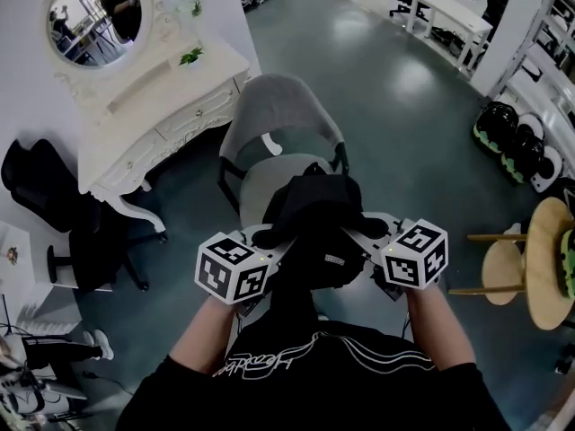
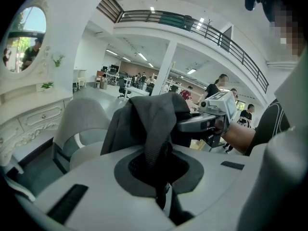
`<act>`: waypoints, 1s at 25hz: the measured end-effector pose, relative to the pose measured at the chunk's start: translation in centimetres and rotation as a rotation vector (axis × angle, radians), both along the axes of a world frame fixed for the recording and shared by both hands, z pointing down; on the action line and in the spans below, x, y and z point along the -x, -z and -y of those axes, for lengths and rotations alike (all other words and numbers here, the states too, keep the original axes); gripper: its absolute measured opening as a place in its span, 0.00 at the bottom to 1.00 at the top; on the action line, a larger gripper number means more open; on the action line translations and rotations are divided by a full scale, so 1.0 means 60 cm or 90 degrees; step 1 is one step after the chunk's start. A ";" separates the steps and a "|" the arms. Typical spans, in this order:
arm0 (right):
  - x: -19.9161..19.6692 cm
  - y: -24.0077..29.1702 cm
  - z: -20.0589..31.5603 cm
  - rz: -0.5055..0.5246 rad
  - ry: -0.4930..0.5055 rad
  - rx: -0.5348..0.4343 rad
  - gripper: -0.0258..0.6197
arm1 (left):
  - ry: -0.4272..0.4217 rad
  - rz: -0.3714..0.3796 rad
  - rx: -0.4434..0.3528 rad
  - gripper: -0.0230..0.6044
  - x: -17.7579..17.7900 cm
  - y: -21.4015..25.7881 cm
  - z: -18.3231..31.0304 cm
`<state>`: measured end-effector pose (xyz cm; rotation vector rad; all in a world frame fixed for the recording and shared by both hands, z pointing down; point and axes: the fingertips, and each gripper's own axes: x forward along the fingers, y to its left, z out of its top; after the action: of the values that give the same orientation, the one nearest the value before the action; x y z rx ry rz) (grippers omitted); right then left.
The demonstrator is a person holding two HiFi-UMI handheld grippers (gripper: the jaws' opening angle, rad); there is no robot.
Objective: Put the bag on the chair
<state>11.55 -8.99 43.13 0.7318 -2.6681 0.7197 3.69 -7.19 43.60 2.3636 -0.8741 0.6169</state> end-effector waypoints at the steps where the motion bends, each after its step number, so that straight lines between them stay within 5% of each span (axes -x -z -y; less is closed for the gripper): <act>1: 0.006 -0.001 0.013 -0.006 0.001 -0.001 0.05 | -0.002 -0.004 0.001 0.09 0.006 -0.003 0.013; 13: 0.086 -0.010 0.262 -0.026 -0.016 0.024 0.05 | -0.024 -0.028 0.022 0.09 0.087 -0.015 0.267; 25: 0.176 -0.053 0.488 -0.053 -0.016 0.050 0.05 | -0.008 0.017 0.002 0.09 0.178 -0.057 0.493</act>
<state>1.00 -38.25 46.28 0.7598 -2.5448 0.7791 -6.97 -36.80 47.02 2.3651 -0.8710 0.6559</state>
